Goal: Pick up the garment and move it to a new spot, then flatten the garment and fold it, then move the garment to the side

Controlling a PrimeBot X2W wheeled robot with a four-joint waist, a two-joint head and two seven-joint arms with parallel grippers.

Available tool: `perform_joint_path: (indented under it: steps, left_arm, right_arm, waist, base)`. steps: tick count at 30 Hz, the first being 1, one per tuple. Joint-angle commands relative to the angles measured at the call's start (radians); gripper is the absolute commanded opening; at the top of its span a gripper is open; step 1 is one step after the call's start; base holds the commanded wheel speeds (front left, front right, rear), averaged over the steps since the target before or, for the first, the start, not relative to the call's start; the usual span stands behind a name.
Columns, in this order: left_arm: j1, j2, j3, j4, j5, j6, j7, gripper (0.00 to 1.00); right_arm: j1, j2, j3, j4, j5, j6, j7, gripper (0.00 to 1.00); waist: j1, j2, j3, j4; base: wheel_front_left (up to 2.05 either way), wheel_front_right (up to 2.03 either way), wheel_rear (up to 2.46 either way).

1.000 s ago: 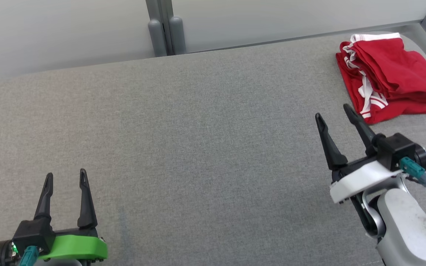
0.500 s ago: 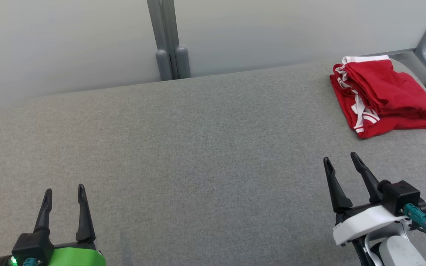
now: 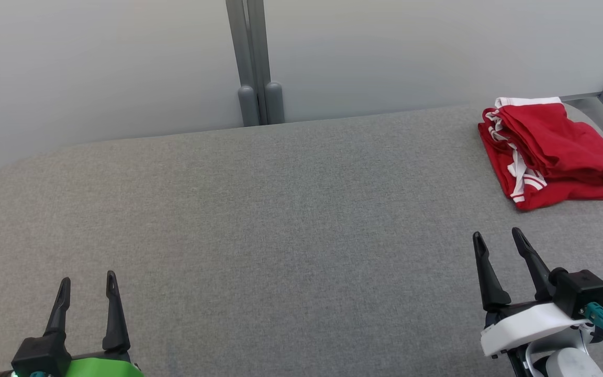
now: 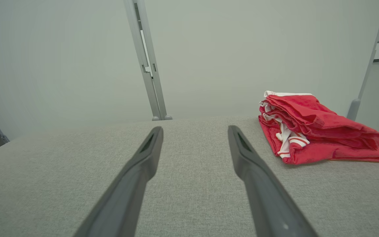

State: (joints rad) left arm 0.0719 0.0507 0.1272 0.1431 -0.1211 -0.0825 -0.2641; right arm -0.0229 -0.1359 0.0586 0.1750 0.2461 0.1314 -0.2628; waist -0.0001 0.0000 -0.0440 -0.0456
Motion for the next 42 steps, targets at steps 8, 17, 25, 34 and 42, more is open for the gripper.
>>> perform_joint_path:
  steps: [8, 17, 25, 34, 42]
  left_arm:
    - [0.011, 0.001, 0.001, 0.008, -0.001, -0.006, 0.001, 1.0]
    - [-0.001, -0.011, 0.002, 0.066, -0.018, -0.006, 0.008, 0.0]
    - [-0.025, -0.009, 0.004, 0.073, -0.182, -0.011, 0.053, 0.0]
    - [-0.042, -0.008, -0.003, 0.071, -0.344, -0.015, 0.089, 0.0]
    - [-0.059, -0.007, -0.005, 0.073, -0.48, -0.02, 0.122, 0.0]
  right_arm:
    - [0.018, 0.007, 0.005, 0.006, 0.012, -0.002, -0.002, 1.0]
    - [0.035, 0.016, 0.011, 0.047, 0.025, 0.0, 0.006, 0.0]
    - [0.02, 0.023, -0.009, 0.049, 0.174, 0.0, 0.047, 0.0]
    - [0.005, 0.03, -0.03, 0.051, 0.321, 0.0, 0.088, 0.0]
    - [-0.006, 0.037, -0.046, 0.052, 0.444, 0.0, 0.122, 0.0]
  waist:
    - [0.0001, 0.0, -0.003, 0.004]
    - [0.0001, 0.0, -0.003, 0.005]
    - [0.0001, 0.0, 0.0, 0.007]
    - [0.0001, 0.0, 0.004, 0.01]
    - [0.0001, 0.0, 0.007, 0.013]
  base:
    - [0.0, 0.0, 0.0]
    - [0.0, 0.0, 0.0]
    - [0.0, 0.0, 0.0]
    - [0.0, 0.0, 0.0]
    - [0.0, 0.0, 0.0]
